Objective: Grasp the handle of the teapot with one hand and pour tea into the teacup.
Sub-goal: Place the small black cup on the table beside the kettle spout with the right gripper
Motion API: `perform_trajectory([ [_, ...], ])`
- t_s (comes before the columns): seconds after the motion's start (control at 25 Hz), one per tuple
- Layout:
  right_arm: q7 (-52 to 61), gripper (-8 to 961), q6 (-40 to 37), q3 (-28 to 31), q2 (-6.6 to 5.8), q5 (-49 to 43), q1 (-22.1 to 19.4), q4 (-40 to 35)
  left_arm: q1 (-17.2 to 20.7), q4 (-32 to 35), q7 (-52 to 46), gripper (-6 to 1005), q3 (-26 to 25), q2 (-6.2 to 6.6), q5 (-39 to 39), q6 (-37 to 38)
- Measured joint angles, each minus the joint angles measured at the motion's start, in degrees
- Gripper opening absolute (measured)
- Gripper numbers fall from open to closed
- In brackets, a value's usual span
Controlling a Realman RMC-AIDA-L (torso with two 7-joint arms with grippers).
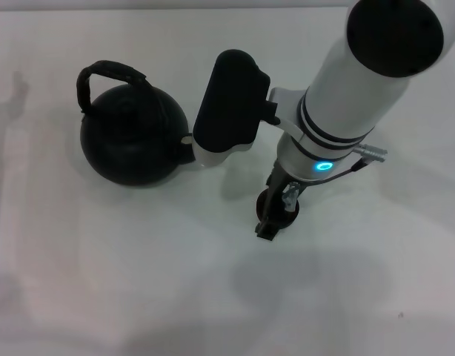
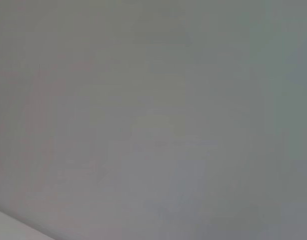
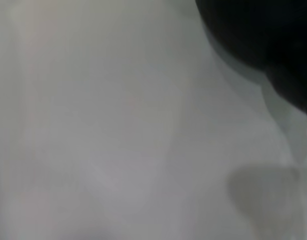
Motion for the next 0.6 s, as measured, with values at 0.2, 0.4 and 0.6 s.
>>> perform_trajectory([
  [0.2,-3.5,842,-4.2,2.2,0.0,0.6,-3.3,-0.5,0.0,0.0,-0.1,890,0.0,0.07,0.0,0.0],
  [0.4,-8.6,841,-4.8,7.9,-0.05,3.6,-6.7,-0.5,-0.1,-0.2,-0.1,890,0.0,0.11,0.1,0.1],
  [0.6,-14.5,840,-3.7,16.7,-0.37,6.9,-11.0,-0.3,-0.5,-0.4,-0.1,890,0.4,0.17,0.3,0.1],
])
